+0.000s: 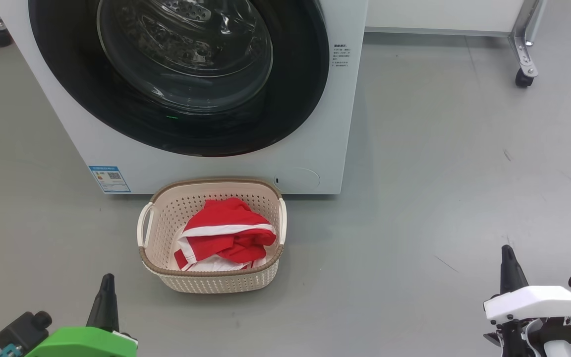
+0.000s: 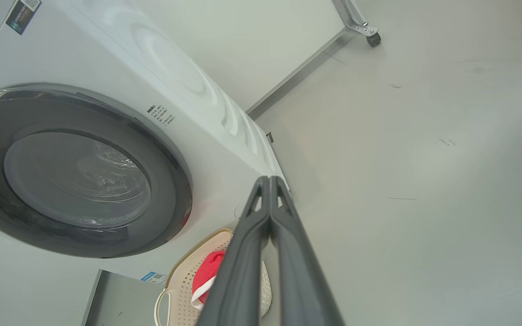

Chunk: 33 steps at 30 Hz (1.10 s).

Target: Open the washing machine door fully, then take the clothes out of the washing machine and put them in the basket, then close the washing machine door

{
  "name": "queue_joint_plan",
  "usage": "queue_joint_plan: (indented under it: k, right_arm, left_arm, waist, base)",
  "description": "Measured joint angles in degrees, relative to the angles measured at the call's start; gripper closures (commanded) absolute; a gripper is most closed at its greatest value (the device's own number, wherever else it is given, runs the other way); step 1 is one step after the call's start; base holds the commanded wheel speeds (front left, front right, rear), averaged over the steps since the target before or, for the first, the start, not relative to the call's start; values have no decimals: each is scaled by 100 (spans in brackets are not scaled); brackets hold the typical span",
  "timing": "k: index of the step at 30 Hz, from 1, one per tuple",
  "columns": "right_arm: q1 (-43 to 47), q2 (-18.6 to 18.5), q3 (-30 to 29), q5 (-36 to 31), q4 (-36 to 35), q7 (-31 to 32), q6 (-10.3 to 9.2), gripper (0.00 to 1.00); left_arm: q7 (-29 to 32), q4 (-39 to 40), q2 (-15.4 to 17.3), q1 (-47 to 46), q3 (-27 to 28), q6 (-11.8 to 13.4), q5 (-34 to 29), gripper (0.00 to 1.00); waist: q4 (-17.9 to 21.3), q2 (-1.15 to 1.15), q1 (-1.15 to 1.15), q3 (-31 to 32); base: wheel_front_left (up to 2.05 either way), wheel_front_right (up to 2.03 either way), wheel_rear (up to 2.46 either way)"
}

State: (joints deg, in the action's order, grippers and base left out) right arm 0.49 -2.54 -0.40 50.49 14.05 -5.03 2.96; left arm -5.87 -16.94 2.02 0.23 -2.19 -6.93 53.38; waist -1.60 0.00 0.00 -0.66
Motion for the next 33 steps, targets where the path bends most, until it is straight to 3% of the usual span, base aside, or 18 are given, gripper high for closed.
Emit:
queue_joint_plan:
  k: [33]
  right_arm:
    - [-220, 22, -431, 2313, 102, 647, 214, 100]
  left_arm:
    - [638, 73, 10, -179, 327, 0, 2180, 100]
  waist:
    - [91, 0, 0, 28]
  base:
    - [0, 0, 0]
